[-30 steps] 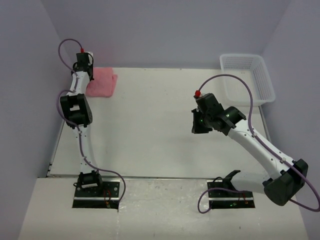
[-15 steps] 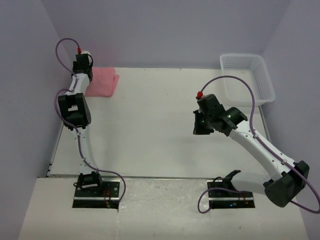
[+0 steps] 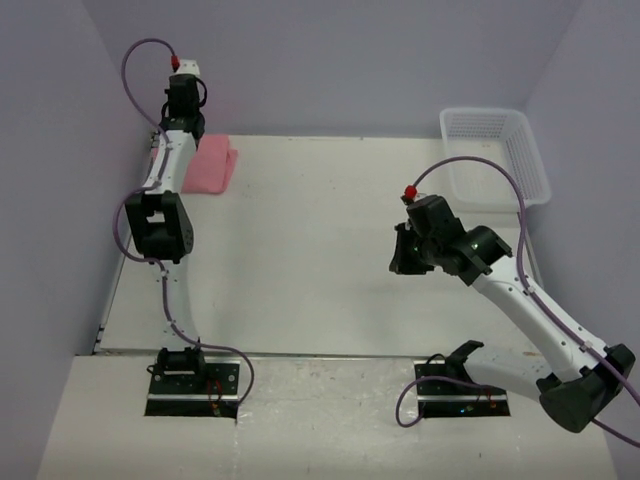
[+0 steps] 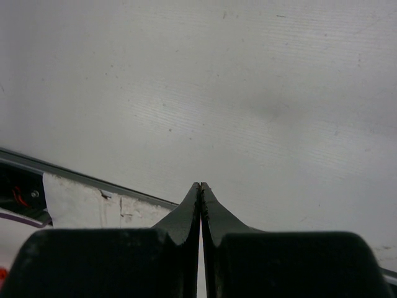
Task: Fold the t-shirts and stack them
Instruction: Put the neatly folded tshirt into the corner of the board with the left arm
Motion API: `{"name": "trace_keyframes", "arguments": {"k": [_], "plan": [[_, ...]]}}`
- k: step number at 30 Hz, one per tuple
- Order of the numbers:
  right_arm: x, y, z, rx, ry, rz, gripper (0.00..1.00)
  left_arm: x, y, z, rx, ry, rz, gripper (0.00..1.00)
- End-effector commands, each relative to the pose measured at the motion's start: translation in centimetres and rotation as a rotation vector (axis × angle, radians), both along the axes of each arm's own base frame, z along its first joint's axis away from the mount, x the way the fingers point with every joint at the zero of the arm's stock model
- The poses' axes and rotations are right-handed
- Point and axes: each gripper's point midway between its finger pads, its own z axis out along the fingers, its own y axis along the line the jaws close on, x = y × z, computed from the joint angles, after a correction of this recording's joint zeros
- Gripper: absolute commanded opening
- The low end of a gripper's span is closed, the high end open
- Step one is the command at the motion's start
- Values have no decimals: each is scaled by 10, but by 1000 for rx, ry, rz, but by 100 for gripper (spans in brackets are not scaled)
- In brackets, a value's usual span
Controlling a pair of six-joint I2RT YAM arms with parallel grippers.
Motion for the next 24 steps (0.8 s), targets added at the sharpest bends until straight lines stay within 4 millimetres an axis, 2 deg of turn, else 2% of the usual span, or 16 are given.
{"name": "trace_keyframes", "arguments": {"k": [1, 2, 4, 5, 7, 8, 10, 11, 13, 14, 16, 17, 21, 23, 24], "plan": [[5, 0, 7, 23, -45, -19, 0, -10, -31, 28, -175, -57, -24, 0], [7, -1, 6, 14, -51, -22, 0, -16, -51, 21, -298, -56, -50, 0], [13, -4, 0, -10, -66, -39, 0, -26, -73, 16, -400, -55, -73, 0], [19, -1, -1, -1, -85, -44, 0, -39, -106, 17, -461, -56, -110, 0], [19, 0, -15, -6, -71, -44, 0, -55, -130, 18, -487, -49, -124, 0], [24, 4, -18, 7, -86, -45, 0, -71, -157, 21, -507, -31, -155, 0], [27, 0, -36, -18, -78, -68, 0, -90, -178, 25, -491, -16, -176, 0], [33, 1, -38, -19, -99, -83, 0, -112, -202, 30, -474, -2, -219, 0], [37, -7, -52, -62, -92, -120, 0, -135, -216, 35, -429, 1, -237, 0], [40, -6, -54, -60, -107, -121, 0, -157, -231, 38, -427, 11, -278, 0], [40, -7, -60, -66, -114, -115, 0, -176, -238, 38, -447, 20, -311, 0], [43, -5, -57, -52, -137, -113, 0, -191, -240, 41, -471, 13, -335, 0], [48, -1, -51, -32, -181, -85, 2, -222, -243, 47, -492, 3, -388, 0], [51, 5, -44, -3, -215, -54, 46, -237, -244, 45, -509, 6, -411, 0], [51, 8, -41, 9, -224, -46, 60, -242, -246, 43, -511, 8, -423, 0]]}}
